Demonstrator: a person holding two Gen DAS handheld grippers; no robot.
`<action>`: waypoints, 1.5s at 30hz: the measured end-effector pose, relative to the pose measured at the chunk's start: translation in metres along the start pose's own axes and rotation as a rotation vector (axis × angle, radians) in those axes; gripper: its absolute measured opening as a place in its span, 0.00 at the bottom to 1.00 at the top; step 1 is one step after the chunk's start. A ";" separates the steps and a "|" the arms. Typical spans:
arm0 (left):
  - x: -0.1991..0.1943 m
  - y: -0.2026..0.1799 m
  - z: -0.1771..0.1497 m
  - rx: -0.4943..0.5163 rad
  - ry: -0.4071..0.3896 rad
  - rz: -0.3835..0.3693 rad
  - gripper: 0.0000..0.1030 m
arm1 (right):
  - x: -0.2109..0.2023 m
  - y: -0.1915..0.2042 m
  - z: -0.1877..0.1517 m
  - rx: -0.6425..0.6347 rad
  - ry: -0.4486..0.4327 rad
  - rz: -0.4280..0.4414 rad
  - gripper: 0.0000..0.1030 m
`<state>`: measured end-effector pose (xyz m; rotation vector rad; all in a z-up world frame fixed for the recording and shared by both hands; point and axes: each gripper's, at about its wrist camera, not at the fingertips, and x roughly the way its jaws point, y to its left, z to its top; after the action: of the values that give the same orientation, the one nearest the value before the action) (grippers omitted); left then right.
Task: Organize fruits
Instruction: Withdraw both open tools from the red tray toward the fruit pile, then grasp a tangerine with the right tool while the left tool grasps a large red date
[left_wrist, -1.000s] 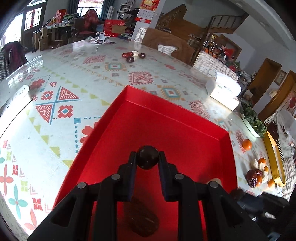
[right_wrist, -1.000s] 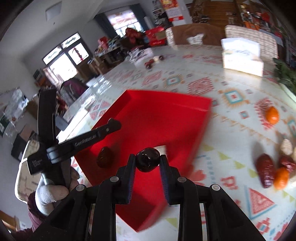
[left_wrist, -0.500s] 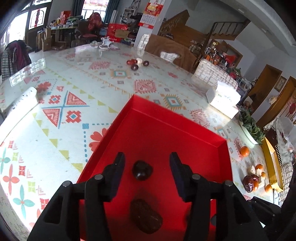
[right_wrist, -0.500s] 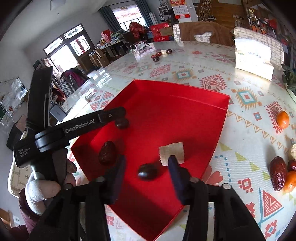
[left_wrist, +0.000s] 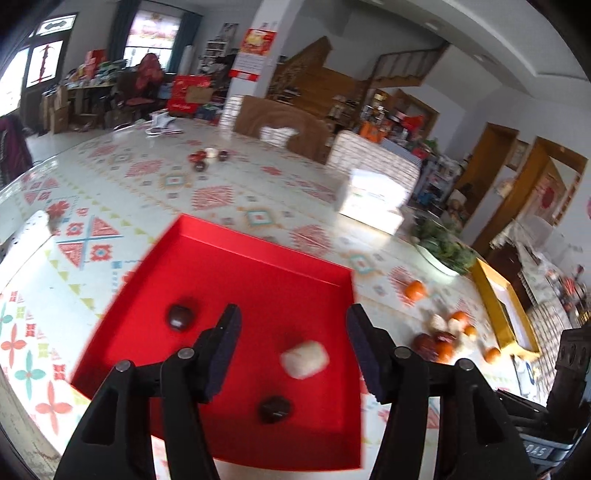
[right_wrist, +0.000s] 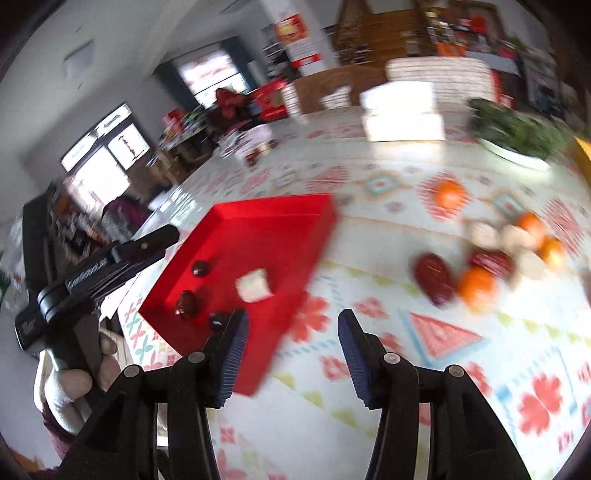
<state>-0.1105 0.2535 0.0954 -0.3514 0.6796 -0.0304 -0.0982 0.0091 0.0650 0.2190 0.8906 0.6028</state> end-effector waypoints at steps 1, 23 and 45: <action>0.000 -0.007 -0.003 0.008 0.002 -0.009 0.58 | -0.011 -0.004 -0.003 0.026 -0.003 -0.008 0.53; 0.008 -0.079 -0.030 0.105 0.022 0.019 0.58 | -0.194 0.124 -0.015 -0.227 -0.075 0.201 0.79; 0.070 -0.143 -0.046 0.213 0.168 -0.073 0.59 | -0.121 -0.176 -0.010 0.266 -0.047 -0.290 0.83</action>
<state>-0.0723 0.0952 0.0662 -0.1697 0.8215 -0.2023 -0.0925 -0.2047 0.0648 0.3348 0.9359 0.2081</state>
